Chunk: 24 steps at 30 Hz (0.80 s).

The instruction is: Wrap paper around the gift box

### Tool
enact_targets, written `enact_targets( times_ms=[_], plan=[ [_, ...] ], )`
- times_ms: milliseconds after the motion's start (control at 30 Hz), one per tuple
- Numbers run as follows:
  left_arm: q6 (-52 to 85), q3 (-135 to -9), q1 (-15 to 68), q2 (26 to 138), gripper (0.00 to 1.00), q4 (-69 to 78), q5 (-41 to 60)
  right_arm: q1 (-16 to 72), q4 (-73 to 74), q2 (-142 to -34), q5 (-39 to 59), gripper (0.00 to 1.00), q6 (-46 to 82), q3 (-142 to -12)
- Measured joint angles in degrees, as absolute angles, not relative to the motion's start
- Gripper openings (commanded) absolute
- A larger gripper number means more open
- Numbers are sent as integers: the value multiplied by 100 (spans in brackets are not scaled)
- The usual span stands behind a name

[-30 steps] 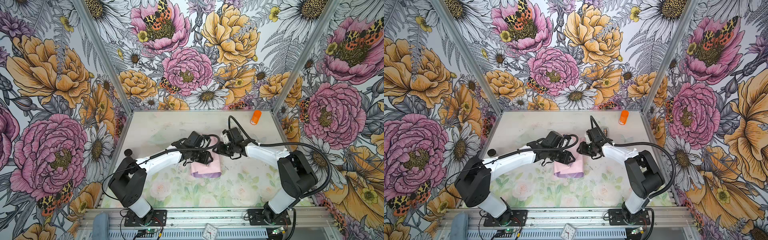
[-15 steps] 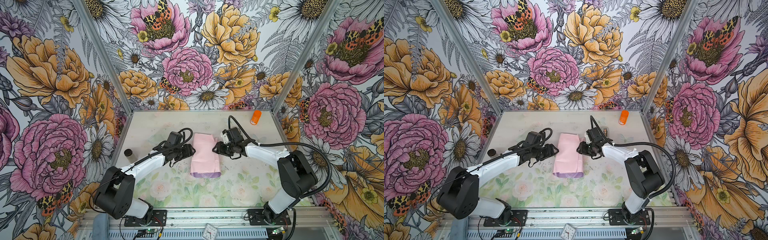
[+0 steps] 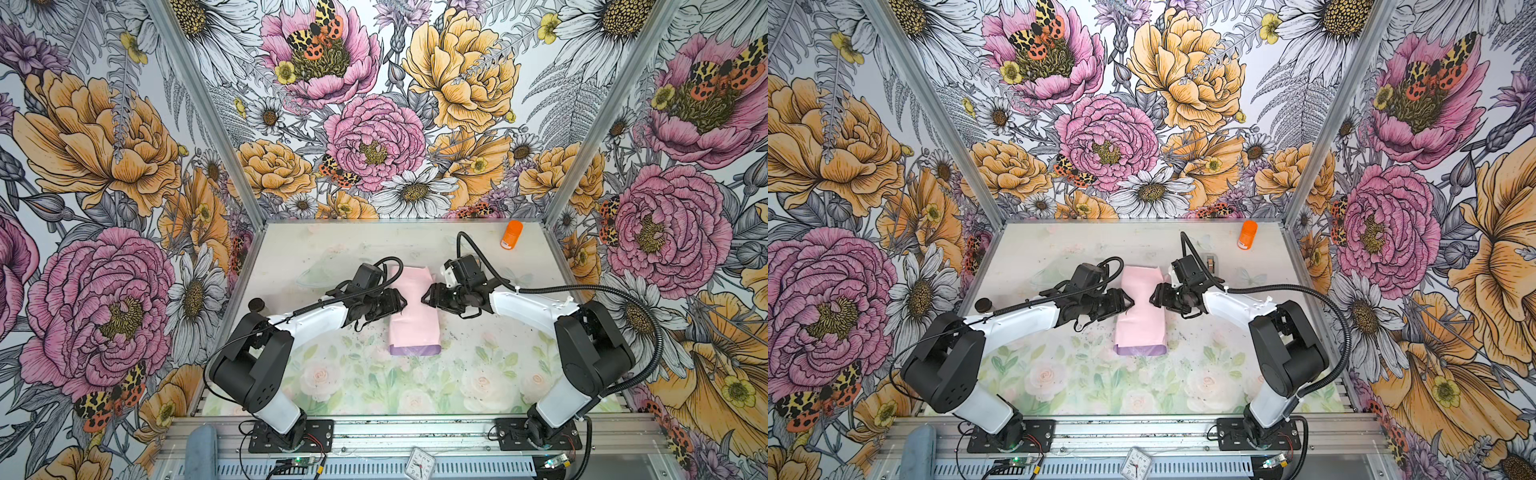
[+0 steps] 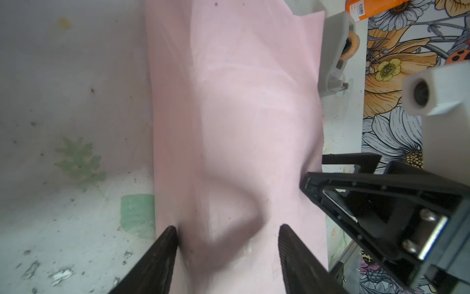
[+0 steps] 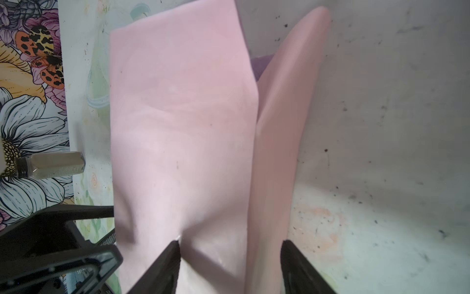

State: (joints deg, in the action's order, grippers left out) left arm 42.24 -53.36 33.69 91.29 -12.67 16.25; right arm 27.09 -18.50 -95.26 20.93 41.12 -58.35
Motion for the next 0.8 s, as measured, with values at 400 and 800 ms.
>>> enact_targets(
  times_ms=[400, 800],
  plan=[
    [4195, -5551, 3391, 9179, 64, -1531, 1369, 2716, -1813, -9526, 2021, 46, 4211, -5791],
    [4075, -5551, 3236, 9341, 65, -1562, 1332, 2471, -1898, -9122, 2324, 67, 4237, -5673]
  ],
)
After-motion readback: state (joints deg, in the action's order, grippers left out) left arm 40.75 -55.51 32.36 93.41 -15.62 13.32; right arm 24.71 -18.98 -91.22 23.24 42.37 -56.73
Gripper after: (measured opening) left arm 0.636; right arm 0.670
